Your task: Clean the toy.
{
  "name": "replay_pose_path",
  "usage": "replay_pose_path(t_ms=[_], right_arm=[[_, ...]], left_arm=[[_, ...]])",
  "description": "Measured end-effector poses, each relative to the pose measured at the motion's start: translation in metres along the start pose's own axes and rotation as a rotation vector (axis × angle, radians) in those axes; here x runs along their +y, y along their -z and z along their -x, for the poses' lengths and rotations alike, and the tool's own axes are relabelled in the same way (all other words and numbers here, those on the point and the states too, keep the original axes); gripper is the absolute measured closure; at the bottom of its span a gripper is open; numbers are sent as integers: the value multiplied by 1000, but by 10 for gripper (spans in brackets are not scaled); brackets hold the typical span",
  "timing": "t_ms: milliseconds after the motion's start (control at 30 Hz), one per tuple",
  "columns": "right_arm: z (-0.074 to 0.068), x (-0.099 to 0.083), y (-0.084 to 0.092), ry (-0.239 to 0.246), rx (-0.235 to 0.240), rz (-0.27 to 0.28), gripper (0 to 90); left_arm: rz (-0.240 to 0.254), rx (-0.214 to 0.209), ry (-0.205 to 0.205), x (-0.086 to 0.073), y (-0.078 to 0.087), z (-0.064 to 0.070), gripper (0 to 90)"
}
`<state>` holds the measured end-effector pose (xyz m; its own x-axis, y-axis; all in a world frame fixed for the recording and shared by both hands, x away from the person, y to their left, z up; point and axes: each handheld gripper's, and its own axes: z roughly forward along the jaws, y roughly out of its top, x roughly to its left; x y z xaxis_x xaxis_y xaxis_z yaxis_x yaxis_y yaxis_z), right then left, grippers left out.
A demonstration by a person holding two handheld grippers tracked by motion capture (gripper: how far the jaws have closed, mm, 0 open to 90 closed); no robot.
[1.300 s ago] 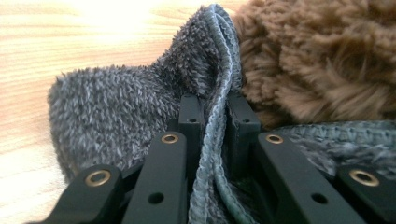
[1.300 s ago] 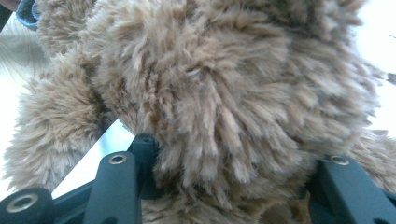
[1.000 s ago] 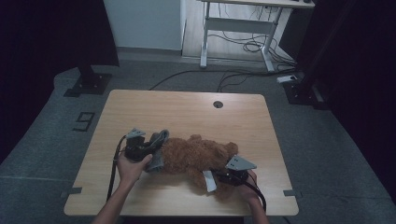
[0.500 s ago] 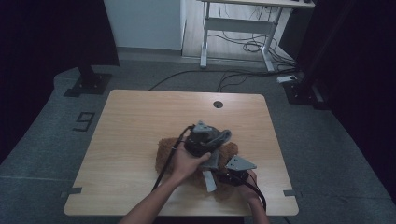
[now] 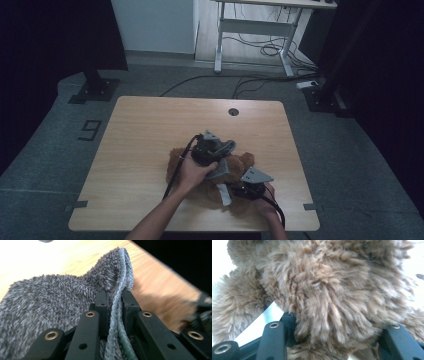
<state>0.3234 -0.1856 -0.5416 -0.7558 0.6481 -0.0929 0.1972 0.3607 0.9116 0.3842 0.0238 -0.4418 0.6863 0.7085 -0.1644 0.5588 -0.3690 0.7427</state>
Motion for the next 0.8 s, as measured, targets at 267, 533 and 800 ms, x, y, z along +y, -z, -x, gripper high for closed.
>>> replay_pose_path(t_ms=[267,533,800], right_arm=[[-1,0,0,-3,-1,3,458],[-4,0,-1,-1,-4,-4,461],[-3,-1,-1,-13,-3,-2,462]], left_arm=[[8,59,68,-28,38,-49,781],[57,114,130,-54,71,-79,780],[-6,183,168,-90,72,-104,786]])
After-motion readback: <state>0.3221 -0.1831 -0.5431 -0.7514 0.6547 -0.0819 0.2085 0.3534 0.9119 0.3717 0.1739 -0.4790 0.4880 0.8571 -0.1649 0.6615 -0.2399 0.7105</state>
